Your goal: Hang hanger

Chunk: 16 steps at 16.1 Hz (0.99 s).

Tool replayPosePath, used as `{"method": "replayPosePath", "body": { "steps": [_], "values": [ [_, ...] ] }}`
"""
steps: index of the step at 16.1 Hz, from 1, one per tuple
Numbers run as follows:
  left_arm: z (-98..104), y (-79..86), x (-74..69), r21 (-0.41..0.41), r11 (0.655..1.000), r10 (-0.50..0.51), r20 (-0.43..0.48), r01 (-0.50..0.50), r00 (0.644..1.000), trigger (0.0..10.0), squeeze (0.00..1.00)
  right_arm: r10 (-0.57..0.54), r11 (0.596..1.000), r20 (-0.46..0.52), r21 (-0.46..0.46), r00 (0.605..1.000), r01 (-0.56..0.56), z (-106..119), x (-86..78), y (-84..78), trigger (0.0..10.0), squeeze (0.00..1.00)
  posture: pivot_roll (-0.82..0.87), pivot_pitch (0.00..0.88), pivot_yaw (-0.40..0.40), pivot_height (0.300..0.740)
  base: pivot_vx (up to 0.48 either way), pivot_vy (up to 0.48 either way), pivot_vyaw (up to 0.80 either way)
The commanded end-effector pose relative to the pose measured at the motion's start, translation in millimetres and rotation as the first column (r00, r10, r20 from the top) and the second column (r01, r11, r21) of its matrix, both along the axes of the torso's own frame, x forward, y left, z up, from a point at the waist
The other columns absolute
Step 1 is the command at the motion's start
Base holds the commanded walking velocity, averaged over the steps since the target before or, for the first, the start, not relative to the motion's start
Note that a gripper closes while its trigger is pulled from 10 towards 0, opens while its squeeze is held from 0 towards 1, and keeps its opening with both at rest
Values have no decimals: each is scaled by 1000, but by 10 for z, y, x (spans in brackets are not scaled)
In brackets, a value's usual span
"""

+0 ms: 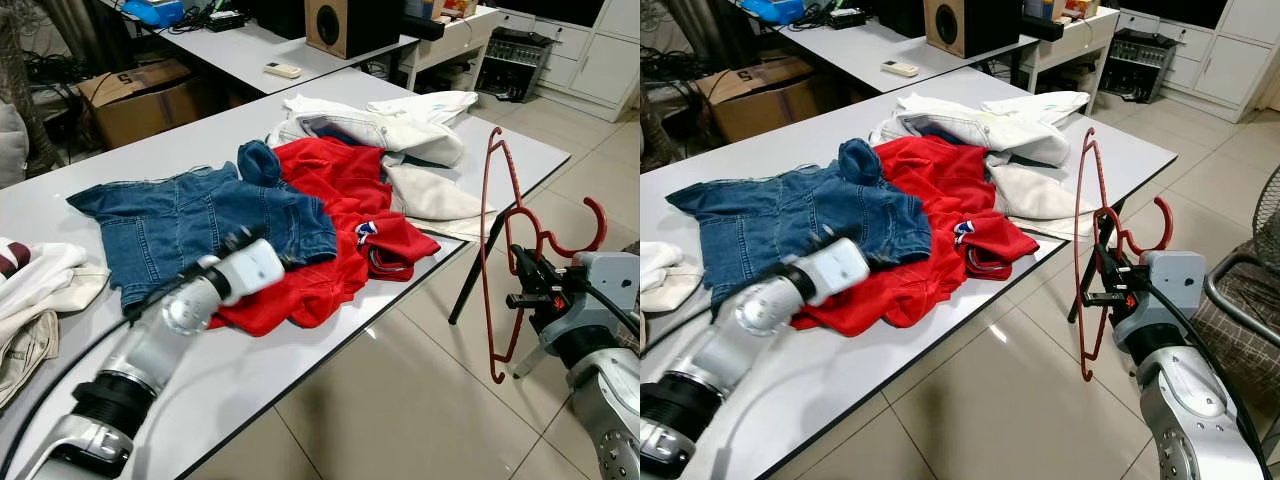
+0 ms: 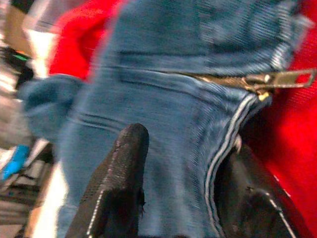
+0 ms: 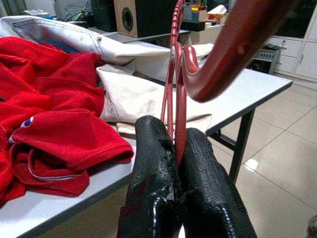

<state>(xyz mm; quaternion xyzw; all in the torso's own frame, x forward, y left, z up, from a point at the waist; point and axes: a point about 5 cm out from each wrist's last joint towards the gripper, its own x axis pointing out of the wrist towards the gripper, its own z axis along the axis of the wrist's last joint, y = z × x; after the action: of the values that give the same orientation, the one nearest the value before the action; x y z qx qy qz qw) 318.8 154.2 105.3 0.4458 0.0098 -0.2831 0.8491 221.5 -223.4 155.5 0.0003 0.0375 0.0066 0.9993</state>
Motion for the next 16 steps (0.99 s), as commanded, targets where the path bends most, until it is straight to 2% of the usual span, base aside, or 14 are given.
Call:
{"method": "replayPosePath", "body": {
  "steps": [1, 3, 4, 7, 9, 10, 12, 13, 15, 16],
  "values": [
    [16, -44, 34, 32, 999, -16, -6, 16, 1000, 0, 0, -4, 1000, 13, 1, 1000, 4, 17, 14, -10, 10000, 0, -232, 0, 39, 740, 0, 0, 0],
    [20, -102, 73, 37, 999, -9, -8, 9, 1000, 471, 0, -3, 1000, 15, 0, 1000, 3, 22, 26, -14, 10000, 0, -233, 0, 38, 740, 0, 0, 0],
    [23, -115, 89, 40, 999, -3, -7, 3, 1000, 0, 0, -2, 1000, 15, -1, 1000, 2, 22, 28, -12, 10000, 0, -235, 0, 38, 740, 0, 0, 0],
    [83, -32, 156, 6, 996, 87, 18, -87, 996, 0, 0, -3, 1000, 15, 5, 1000, 3, 24, 29, -16, 10000, 0, -237, 0, 37, 740, 0, 0, 0],
    [125, 0, 168, -25, 994, 102, 24, -102, 994, 0, 0, -1, 1000, 11, 11, 1000, 1, 18, 28, -15, 10000, 0, -237, 0, 37, 740, 0, 0, 0],
    [162, 2, 167, -83, 991, 106, 23, -103, 994, 0, 0, 10, 1000, 6, 5, 1000, -10, 8, 46, -4, 10000, 0, -228, 0, 27, 740, 0, 0, 0],
    [208, 1, 155, -137, 984, 113, 21, -109, 993, 0, 0, 64, 998, 6, -10, 998, -64, 19, 78, 58, 10000, 0, -223, 0, 24, 740, 0, 0, 0],
    [260, 13, 162, -191, 974, 125, 9, -121, 992, 0, 0, 111, 994, 8, -22, 994, -111, 27, 94, 102, 10000, 0, -212, 0, 24, 740, 0, 0, 0],
    [423, 59, 236, -319, 933, 167, -24, -166, 986, 0, 0, 242, 970, 36, 20, 970, -243, 81, 105, 215, 10000, 0, -196, 0, 27, 740, 0, 0, 0],
    [493, 78, 272, -351, 920, 180, -23, -176, 983, 0, 0, 286, 957, 48, 43, 957, -288, 105, 102, 251, 10000, 0, -192, 0, 28, 740, 0, 0, 0]
  ]
}}
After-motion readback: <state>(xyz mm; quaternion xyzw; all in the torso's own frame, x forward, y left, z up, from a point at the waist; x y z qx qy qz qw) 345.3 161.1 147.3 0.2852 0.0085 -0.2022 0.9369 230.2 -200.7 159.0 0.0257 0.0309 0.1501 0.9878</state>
